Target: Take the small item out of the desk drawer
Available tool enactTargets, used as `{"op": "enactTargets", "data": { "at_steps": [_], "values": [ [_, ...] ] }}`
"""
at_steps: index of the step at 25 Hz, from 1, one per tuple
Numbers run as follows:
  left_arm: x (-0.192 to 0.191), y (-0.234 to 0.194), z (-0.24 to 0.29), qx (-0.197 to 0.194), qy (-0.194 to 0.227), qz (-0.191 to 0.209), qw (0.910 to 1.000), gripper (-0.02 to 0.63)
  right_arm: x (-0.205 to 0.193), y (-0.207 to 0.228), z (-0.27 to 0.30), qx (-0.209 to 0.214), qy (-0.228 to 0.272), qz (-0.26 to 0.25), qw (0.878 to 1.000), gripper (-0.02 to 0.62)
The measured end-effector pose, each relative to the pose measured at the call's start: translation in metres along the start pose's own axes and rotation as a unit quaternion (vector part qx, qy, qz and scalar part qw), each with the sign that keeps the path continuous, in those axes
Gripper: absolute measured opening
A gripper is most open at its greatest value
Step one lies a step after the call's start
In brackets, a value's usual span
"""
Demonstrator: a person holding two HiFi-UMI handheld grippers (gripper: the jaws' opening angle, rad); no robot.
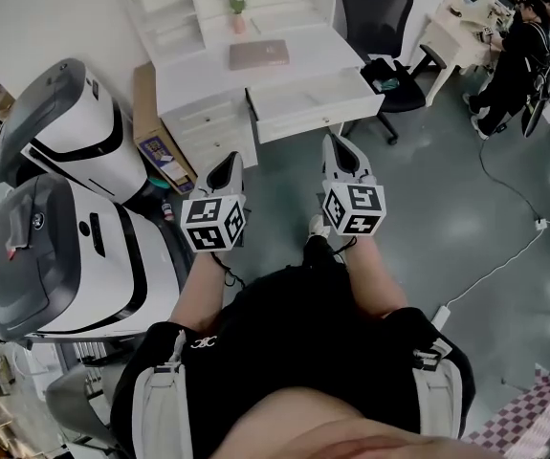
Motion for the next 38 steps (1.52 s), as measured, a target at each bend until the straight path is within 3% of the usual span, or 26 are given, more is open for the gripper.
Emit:
{"op": "enactTargets", "data": {
  "at_steps": [8, 24, 31, 38],
  "values": [
    [-0.002, -0.034, 0.089, 0.015, -0.01, -0.001, 0.9998, 0.014, -0.018, 0.034, 0.098, 0.017, -0.008, 0.002, 1.0, -0.003],
    [0.044, -0.096, 0.345, 0.054, -0.03, -0.011, 0.998, 0.014, -0.017, 0.163, 0.352, 0.049, -0.056, 0.034, 0.997, -0.003],
    [0.051, -0.115, 0.409, 0.071, -0.039, -0.017, 0.9966, 0.014, -0.019, 0.186, 0.425, 0.073, -0.071, 0.031, 0.994, -0.003],
    [0.053, -0.142, 0.437, 0.078, -0.051, -0.02, 0.9954, 0.014, -0.026, 0.183, 0.466, 0.083, -0.077, 0.026, 0.993, -0.003]
  ]
}}
Point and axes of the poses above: the fingertips, and each gripper's own axes: z forward along the fingers, y to its right, x out of its top, the point moved 9 cm from there along -z, backward along the fingers, and after that the axes turned 13 degrees about -x, right-handed, at the moved point
